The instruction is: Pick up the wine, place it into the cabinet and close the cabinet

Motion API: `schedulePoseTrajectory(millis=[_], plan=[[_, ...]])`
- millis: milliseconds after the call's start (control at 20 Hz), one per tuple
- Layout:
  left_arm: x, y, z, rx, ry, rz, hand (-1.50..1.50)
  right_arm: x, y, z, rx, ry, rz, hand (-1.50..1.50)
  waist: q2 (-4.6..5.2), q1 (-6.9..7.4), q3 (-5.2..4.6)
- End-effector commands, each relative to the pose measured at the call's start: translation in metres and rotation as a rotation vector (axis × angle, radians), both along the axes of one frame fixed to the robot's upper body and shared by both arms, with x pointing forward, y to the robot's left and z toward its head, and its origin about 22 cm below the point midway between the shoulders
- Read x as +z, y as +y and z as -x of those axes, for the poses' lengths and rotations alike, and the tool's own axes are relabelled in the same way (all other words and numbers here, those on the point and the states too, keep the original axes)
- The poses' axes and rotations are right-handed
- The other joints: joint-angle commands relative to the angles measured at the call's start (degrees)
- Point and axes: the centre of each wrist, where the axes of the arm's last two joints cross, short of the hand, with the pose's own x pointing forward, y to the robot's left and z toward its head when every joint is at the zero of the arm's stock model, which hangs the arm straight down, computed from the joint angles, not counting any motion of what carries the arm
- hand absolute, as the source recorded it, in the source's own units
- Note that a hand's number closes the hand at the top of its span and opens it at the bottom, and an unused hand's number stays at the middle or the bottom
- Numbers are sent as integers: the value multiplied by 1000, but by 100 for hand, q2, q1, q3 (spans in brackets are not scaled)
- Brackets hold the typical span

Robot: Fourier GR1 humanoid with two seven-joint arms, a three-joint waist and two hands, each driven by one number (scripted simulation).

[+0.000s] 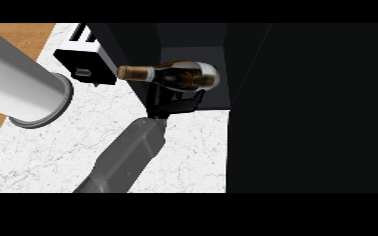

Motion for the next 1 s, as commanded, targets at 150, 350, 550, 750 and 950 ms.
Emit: schedulePoseTrajectory(millis=[150,350,550,750,950], plan=[[9,-3,-13,5,-14,33,150,-3,1,8,-4,-5,-22,-150,-3,-14,0],[24,5,-38,2,9,32,150,-29,3,2,28,-17,-5,-150,21,-26,3],[31,-6,-38,17,11,38,150,-3,19,-3,32,-12,15,-150,27,-93,-1],[10,8,-32,65,35,-33,150,0,13,-11,16,-21,-9,-150,41,-116,-2],[15,9,-39,88,70,-53,150,1,7,-18,45,-21,-1,-150,63,-185,-2]])
